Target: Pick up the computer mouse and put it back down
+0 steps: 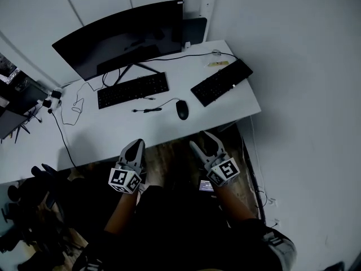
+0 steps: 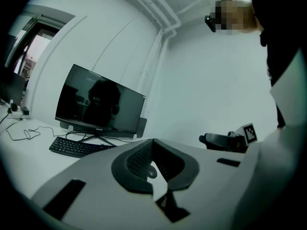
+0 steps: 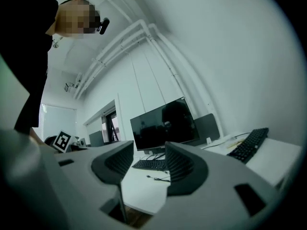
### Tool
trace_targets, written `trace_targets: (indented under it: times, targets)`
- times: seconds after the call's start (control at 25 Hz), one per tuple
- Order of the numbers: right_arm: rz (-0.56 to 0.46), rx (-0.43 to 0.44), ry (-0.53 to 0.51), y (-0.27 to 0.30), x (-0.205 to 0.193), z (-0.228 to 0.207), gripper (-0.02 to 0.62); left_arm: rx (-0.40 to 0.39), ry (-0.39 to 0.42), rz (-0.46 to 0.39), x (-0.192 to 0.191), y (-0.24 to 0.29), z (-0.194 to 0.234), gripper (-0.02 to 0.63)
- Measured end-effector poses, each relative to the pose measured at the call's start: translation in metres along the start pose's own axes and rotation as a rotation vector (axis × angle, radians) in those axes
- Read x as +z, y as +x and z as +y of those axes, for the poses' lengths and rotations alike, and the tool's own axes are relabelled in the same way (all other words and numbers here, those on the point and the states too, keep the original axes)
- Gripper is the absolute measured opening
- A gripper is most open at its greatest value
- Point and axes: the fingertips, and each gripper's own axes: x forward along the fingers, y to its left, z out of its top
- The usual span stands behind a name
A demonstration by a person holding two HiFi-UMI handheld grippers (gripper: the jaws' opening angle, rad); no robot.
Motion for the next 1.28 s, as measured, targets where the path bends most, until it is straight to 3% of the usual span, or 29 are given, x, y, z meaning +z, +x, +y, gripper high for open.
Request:
trace_targets:
  times: [0.16, 0.24, 0.44, 0.92, 1.12, 1.28]
  targets:
    - [0.074, 0.035, -0.008, 0.021, -0.019, -0.033, 0.199, 0.040, 0.018, -0.008, 0.007, 0.030, 0.011, -0.005]
    - [0.060, 0.035, -0.003, 0.034, -0.021, -0.044, 0.199, 0.054, 0.016, -0.013, 0.009, 0.039, 0.021, -0.005]
    - [0.100, -0.021, 0.005, 0.072, -0.039, -0.074, 0.215, 0.042, 0.007, 0.011, 0.004, 0.069, 0.043, -0.005]
    - [0.327, -0.221, 0.009, 0.159, -0.131, -0.137, 0.314, -0.139, 0.056, 0.124, -0.050, 0.140, 0.092, -0.005]
    - [0.484, -0.335, -0.006, 0.160, -0.171, -0.157, 0.344, -0.259, 0.022, 0.185, -0.070, 0.156, 0.093, -0.005]
    - [0.537, -0.402, 0.002, 0.158, -0.195, -0.172, 0.345, -0.331, 0.025, 0.220, -0.085, 0.167, 0.093, -0.005]
